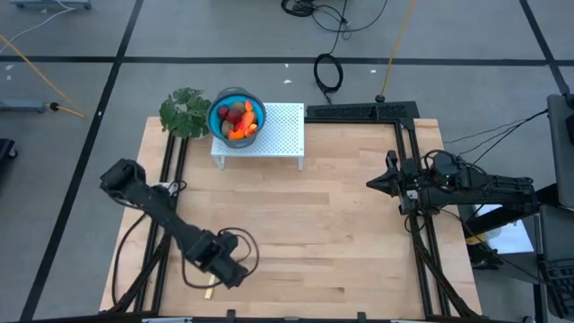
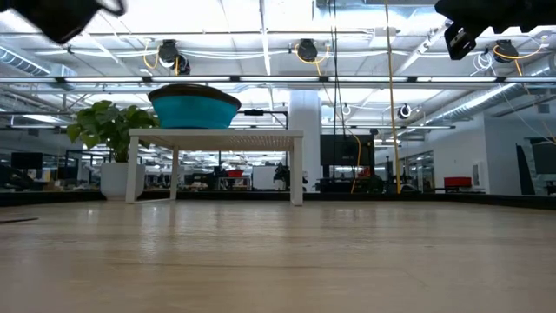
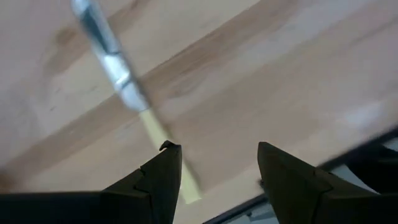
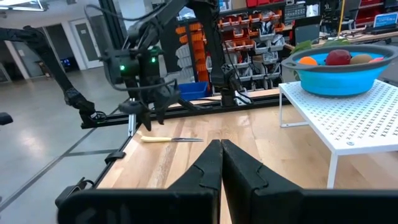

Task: Pick & Place Fruit
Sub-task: Put the yellow table knife on the shelf

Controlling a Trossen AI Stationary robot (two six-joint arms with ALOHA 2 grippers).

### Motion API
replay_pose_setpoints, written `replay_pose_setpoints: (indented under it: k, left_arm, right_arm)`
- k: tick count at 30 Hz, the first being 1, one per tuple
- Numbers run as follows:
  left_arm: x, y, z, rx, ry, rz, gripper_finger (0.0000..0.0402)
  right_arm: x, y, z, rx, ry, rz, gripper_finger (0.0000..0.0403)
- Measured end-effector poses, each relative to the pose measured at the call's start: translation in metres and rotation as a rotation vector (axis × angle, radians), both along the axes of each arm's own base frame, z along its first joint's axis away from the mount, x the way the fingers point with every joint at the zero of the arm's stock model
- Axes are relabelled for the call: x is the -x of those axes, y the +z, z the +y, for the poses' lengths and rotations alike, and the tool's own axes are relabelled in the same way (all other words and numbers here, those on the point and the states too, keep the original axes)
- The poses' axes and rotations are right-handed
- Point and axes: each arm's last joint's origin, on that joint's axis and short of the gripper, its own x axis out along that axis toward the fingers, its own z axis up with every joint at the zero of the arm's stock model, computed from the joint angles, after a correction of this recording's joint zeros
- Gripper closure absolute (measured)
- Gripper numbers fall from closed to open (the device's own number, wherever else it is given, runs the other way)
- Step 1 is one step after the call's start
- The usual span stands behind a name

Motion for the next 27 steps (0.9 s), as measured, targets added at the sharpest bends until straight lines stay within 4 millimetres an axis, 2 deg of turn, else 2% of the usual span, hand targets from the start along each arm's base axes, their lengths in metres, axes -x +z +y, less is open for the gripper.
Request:
replay_pose_setpoints:
  k: [5,13,20,27]
  left_arm:
    - [0.021,-0.019,-0.014,-0.011,0.068,0.045,0.0192]
    - [0.042,-0.047,-0.029,0.042,0.145,0.033,0.0192]
    - [0.057,-0.061,-0.038,0.075,0.195,0.035,0.0192]
    - [0.062,-0.067,-0.045,0.13,0.21,0.012,0.0193]
  right_arm:
    - [0.0,0.0,0.0,0.0,0.0,-0.001,0.0403]
    - [0.0,0.0,0.0,0.0,0.0,-0.001,0.0403]
    - [0.0,0.0,0.0,-0.026,0.0,0.001,0.0403]
    - [0.0,0.0,0.0,-0.026,0.0,0.001,0.0403]
